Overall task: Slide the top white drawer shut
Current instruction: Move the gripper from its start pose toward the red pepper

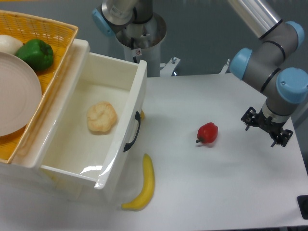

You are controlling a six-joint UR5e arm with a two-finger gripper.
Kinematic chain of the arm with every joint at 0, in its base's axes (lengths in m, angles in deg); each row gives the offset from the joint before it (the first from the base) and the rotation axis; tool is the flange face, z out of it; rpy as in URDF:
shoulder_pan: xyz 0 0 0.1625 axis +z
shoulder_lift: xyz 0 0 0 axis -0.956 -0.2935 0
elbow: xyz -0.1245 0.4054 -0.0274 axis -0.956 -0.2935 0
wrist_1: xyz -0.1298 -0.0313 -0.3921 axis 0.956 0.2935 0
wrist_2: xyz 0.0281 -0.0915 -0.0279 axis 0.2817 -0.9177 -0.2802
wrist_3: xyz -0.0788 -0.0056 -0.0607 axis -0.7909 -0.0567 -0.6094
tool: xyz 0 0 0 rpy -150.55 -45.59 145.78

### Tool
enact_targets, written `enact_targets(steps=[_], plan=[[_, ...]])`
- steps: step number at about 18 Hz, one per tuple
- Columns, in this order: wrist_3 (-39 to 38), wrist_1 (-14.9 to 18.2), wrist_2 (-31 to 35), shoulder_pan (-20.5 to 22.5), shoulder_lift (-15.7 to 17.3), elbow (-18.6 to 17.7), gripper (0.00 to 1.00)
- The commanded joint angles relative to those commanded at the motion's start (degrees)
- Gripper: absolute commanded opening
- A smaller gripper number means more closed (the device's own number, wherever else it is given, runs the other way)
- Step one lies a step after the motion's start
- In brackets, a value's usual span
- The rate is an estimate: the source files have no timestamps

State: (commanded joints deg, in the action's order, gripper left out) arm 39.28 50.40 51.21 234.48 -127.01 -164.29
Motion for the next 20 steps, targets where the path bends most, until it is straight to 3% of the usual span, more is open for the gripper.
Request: enact_targets(steps=[13,16,20], plan=[[-1.31,-0.35,-3.60,-2.11,1.40,-0.26,1.00],[-9.72,-0.35,-3.60,-4.21,1.58,-0.09,1.00],[-14.66,-0.26,-5.53,-4.22,2.81,-0.52,1.00]])
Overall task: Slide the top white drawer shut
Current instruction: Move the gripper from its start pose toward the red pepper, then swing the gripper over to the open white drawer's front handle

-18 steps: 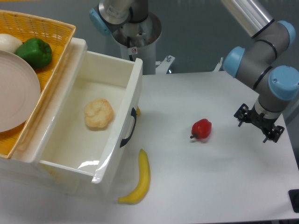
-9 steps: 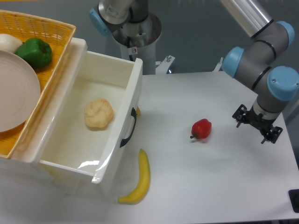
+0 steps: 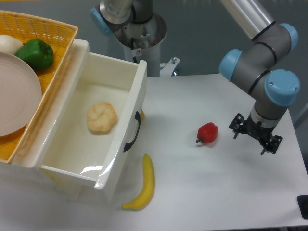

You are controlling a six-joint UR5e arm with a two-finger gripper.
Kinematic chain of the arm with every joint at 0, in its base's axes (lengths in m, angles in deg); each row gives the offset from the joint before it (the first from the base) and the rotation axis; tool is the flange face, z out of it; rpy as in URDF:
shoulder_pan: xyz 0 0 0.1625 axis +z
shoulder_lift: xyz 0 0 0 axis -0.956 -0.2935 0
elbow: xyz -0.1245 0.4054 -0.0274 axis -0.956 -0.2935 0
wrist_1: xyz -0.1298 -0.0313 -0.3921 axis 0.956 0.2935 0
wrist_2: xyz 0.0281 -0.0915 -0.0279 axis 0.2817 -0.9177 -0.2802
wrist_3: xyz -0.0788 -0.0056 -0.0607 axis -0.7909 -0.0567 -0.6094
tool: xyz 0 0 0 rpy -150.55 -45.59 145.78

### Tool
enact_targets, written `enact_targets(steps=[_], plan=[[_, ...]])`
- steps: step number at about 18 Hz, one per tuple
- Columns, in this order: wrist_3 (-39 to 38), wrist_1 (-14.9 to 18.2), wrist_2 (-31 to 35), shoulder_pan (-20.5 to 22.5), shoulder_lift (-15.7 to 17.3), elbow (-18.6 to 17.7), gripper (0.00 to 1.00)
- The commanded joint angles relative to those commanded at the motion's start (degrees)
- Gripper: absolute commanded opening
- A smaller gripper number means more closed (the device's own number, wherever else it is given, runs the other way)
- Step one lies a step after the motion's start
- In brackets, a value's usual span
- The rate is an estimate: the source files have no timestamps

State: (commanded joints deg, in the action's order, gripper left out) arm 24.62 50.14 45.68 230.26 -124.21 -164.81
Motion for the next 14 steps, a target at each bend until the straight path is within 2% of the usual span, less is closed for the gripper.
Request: enact_targets(steps=[2,3,5,6,9,14], plan=[[-8.16,-0.26,-0.35,-0.44,0.53,-1.84,0.97],[-10.46,-0.52,-1.31,-0.88,0.45,-2.11,0.91],[-13.28,-0.44,-1.94,-1.76,0.71,-2.11,0.77],[-14.51,-0.44,-3.16,-1.67,1.49,-2.11,0.66],[-17.15,-0.35,-12.11,-2.11,4.21,-4.30,0.38],[-27.52,-0.53,-16.25,-6.24,9.93,-8.87,0.29]])
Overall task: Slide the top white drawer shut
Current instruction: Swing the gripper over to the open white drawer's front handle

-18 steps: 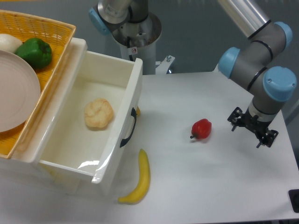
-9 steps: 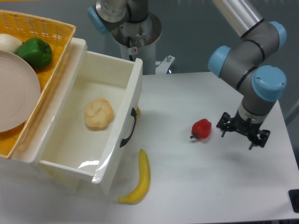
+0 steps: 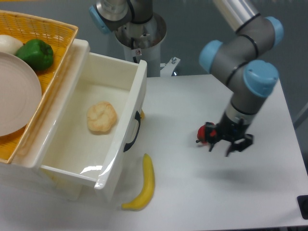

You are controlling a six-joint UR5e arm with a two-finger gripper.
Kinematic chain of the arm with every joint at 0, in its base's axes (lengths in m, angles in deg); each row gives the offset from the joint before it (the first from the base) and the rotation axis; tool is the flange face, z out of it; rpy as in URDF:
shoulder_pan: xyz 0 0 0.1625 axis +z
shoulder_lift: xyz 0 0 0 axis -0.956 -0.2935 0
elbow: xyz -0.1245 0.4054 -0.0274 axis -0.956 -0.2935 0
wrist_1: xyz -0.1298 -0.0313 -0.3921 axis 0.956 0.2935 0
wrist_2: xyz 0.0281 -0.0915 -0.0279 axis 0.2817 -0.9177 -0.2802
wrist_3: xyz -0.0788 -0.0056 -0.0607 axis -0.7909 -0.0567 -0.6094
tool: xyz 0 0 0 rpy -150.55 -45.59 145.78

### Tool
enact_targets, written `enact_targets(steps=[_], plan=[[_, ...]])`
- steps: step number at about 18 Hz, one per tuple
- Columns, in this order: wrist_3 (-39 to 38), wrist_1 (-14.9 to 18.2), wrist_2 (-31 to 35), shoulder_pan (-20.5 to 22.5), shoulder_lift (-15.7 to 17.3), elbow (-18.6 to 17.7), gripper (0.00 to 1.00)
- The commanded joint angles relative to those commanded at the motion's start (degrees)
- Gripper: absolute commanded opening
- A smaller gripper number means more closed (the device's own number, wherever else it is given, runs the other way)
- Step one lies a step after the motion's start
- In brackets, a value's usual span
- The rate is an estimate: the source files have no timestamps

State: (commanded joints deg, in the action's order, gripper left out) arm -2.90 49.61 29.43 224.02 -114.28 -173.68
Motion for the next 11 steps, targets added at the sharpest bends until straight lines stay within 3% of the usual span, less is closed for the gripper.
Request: enact_targets(steps=[1,2,7,11], plan=[[-0.09,0.00,-1.58,-0.18,0.97,-0.62,0.16],[-0.10,0.09,-3.08,-0.35,1.76,-1.15,0.09],[-0.36,1.58,-5.91,-3.25,3.44,-2.03,0.00],[-0.36,1.93,-8.27,-3.17,3.09,-4.05,0.00]])
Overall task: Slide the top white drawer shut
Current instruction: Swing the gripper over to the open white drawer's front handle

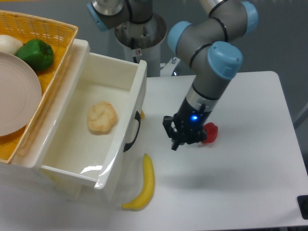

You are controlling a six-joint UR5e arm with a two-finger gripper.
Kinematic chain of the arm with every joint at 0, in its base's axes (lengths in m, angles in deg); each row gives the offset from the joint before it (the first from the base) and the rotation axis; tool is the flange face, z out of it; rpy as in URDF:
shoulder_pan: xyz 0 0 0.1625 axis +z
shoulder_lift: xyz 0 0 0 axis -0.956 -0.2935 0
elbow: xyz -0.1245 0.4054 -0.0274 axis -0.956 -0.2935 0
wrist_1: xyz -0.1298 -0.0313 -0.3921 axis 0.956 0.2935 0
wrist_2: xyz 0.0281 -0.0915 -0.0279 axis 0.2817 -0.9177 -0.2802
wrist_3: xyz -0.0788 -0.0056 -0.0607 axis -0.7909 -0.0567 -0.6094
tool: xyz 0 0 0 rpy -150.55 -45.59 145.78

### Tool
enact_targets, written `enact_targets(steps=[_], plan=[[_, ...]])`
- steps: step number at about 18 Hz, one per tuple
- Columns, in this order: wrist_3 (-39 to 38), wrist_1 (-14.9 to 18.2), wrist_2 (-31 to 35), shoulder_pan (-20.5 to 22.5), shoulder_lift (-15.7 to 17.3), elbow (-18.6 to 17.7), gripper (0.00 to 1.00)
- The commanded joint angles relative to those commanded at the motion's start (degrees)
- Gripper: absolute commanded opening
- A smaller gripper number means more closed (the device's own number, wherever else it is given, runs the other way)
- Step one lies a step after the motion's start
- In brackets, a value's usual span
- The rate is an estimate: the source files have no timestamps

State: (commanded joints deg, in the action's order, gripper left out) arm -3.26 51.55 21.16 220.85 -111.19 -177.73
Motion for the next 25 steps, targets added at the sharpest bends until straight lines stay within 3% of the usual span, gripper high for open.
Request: enact_targets(steps=[6,10,13,17,25], plan=[[0.00,2.72,-3.78,0.44,-0.44,-0.97,0.00],[0.09,6.94,-4.75,0.01,-0.18,-1.50,0.00],[0.09,7.38,-4.84,-0.26,0.26,-2.29,0.00],[0.09,11.94,-6.78,0.00,1.49,-2.38,0.00],[0.09,13.27,-8.79,0.00,2.81,-2.38,0.00]])
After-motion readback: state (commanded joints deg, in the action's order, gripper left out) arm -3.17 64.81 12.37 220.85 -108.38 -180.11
